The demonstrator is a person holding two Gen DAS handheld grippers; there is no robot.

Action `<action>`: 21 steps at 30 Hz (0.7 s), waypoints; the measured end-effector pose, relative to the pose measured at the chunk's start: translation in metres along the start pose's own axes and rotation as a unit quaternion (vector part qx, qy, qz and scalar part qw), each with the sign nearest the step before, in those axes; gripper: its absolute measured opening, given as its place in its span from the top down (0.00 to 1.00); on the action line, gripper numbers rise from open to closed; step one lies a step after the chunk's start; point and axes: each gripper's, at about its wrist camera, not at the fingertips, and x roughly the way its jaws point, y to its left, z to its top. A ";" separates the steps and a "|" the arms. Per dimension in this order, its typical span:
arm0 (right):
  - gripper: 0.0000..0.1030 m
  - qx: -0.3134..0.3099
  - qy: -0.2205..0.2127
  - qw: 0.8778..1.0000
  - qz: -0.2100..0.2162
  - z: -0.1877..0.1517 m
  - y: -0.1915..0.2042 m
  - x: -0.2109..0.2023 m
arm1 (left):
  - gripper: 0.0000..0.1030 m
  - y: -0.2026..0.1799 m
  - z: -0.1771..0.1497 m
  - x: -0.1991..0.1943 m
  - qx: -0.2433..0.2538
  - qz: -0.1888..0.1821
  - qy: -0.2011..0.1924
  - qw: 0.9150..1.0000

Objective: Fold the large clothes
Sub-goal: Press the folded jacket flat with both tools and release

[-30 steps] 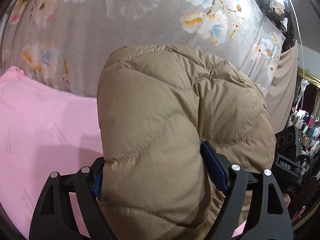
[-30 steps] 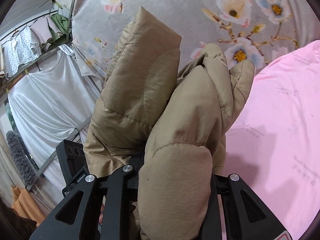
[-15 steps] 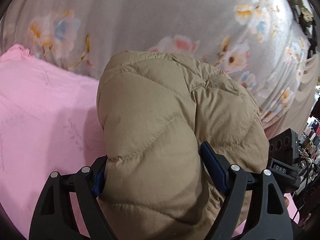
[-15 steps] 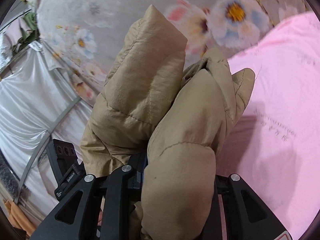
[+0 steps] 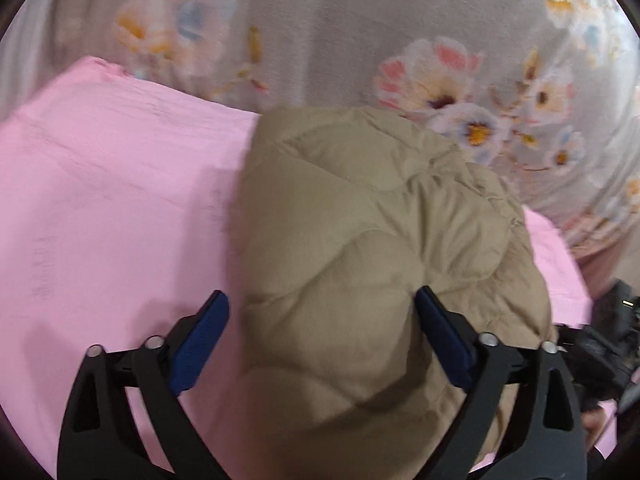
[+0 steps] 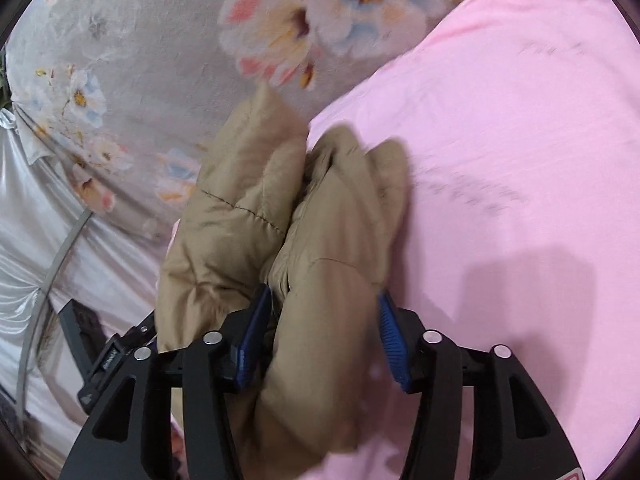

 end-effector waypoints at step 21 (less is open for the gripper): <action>0.98 -0.248 -0.032 0.952 -0.176 -0.051 0.101 0.059 | 0.41 -0.075 -0.043 0.004 0.022 0.191 -0.017 0.981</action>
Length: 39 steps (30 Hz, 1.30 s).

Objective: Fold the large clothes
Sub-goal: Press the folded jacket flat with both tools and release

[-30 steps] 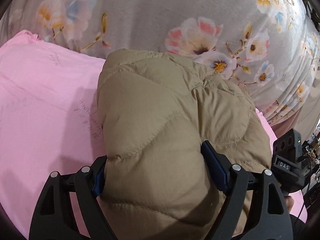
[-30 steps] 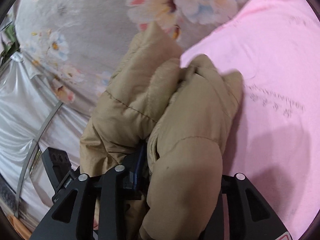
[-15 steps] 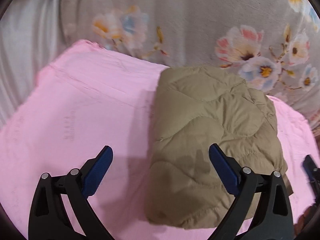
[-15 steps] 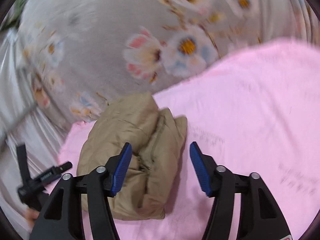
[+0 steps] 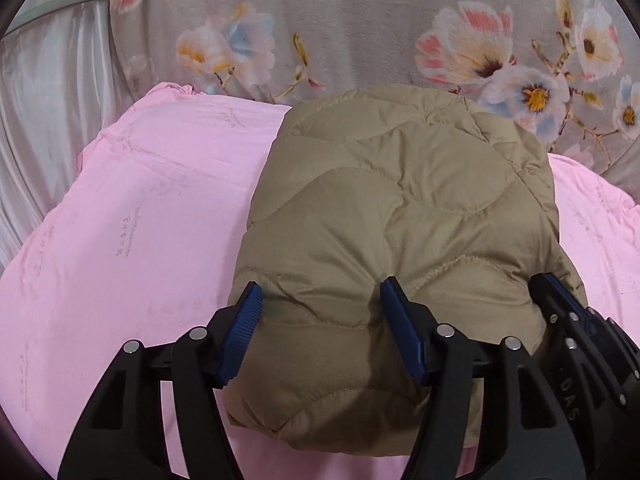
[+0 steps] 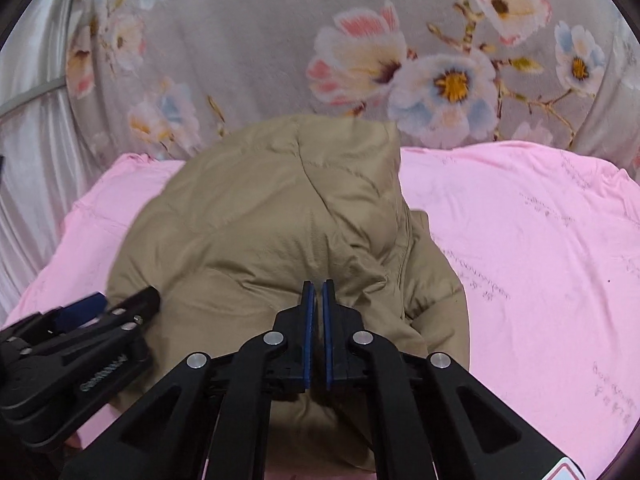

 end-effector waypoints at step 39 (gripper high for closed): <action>0.92 -0.012 0.018 0.999 -0.033 -0.015 0.003 0.013 | 0.30 -0.015 -0.023 0.014 0.021 0.034 -0.061 0.997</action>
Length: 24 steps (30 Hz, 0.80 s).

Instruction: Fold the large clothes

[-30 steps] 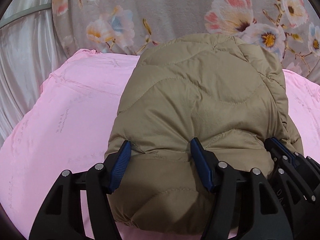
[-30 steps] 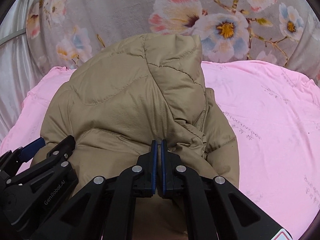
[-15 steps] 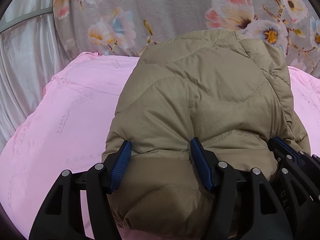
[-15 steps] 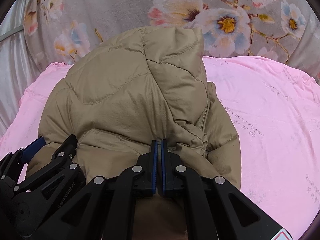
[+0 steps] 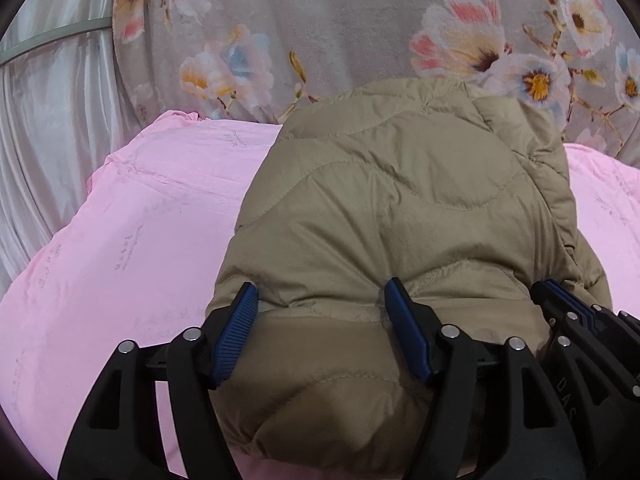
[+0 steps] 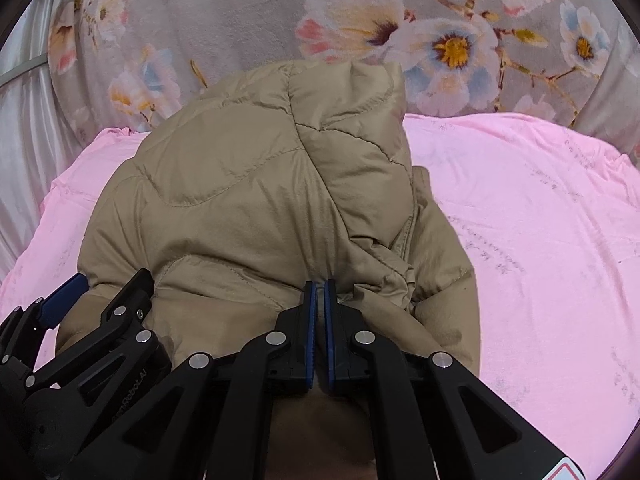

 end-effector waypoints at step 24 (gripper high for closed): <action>0.17 0.069 -0.043 0.994 -0.067 -0.128 -0.039 -0.159 | 0.05 0.020 -0.107 -0.132 0.001 -0.023 0.025 0.999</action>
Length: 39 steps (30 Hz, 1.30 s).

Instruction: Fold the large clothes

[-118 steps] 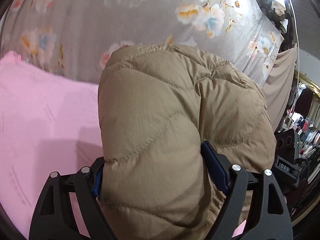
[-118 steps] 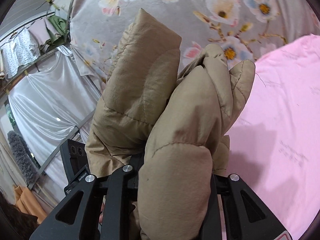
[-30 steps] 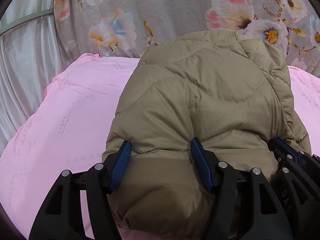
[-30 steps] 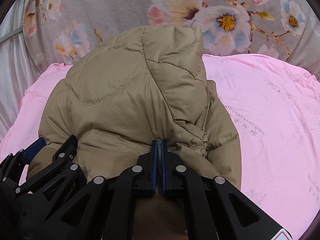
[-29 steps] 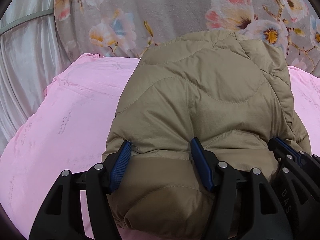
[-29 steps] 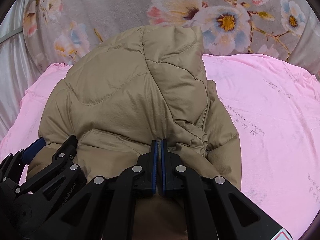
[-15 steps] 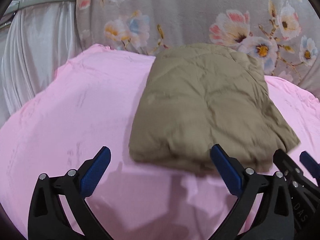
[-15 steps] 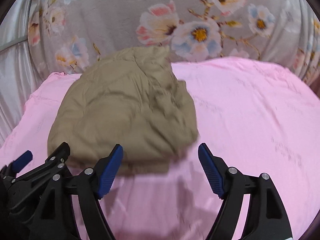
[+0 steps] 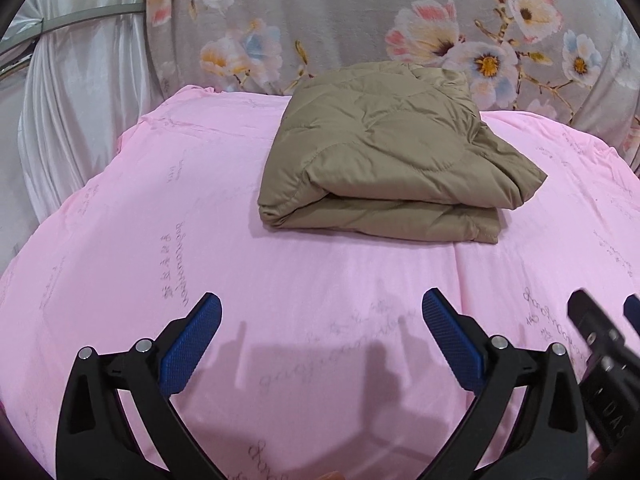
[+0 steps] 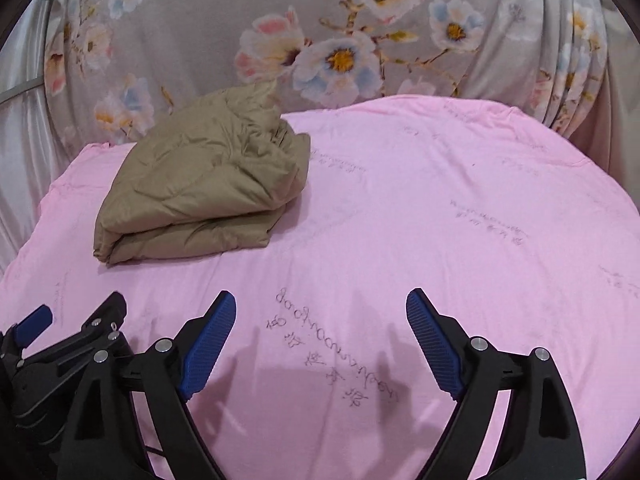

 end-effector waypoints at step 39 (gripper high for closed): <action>0.16 -0.074 0.112 0.990 0.032 -0.052 0.012 -0.025 | 0.05 0.024 -0.052 -0.039 0.020 0.031 0.054 0.998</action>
